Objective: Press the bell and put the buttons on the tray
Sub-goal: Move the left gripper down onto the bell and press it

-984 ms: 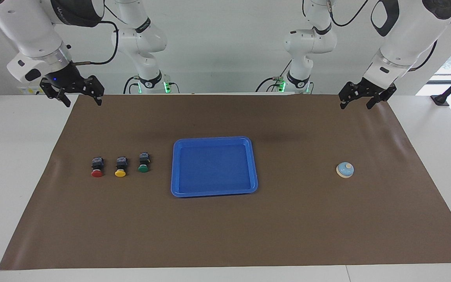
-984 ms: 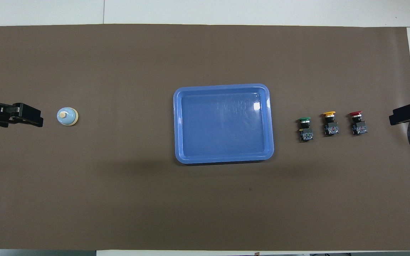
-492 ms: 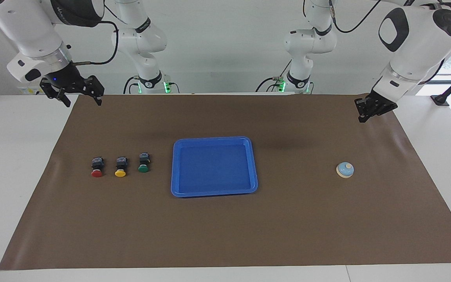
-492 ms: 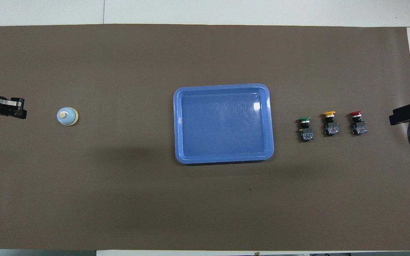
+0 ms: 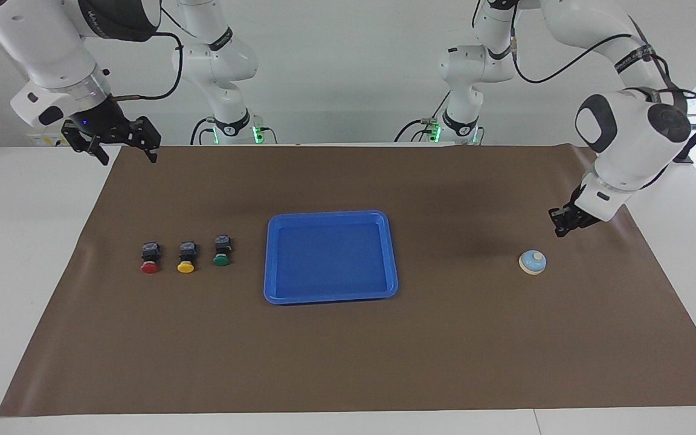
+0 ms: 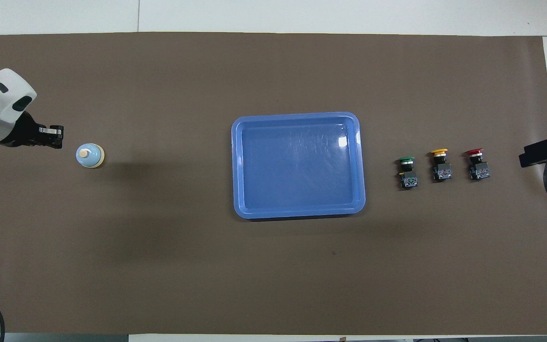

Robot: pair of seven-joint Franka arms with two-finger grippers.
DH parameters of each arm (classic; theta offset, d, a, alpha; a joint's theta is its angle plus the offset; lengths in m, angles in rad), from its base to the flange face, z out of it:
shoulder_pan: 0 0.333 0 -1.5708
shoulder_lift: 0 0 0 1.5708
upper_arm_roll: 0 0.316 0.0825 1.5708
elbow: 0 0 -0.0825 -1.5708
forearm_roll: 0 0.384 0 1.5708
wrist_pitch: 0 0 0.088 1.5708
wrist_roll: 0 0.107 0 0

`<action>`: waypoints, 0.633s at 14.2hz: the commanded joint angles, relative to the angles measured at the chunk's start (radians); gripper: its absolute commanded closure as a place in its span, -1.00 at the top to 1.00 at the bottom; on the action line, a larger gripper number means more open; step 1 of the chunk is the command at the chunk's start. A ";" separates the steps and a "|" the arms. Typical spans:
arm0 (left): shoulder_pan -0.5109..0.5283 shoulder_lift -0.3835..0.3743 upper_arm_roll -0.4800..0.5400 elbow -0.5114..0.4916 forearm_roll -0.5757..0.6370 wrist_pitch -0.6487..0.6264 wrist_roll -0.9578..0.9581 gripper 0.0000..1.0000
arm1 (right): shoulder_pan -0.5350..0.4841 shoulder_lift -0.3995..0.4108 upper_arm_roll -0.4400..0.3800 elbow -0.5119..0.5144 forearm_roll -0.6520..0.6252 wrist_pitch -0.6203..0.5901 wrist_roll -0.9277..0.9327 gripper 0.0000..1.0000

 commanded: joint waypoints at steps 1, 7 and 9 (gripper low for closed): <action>-0.003 -0.001 0.004 -0.100 -0.004 0.142 0.012 -1.00 | -0.008 -0.016 0.008 -0.010 -0.008 -0.007 -0.005 1.00; -0.001 0.019 0.004 -0.213 -0.004 0.257 0.016 -1.00 | -0.010 -0.016 0.010 -0.010 -0.008 -0.005 -0.005 1.00; -0.001 0.022 0.004 -0.242 -0.004 0.296 0.016 -1.00 | -0.008 -0.016 0.010 -0.010 -0.008 -0.005 -0.005 1.00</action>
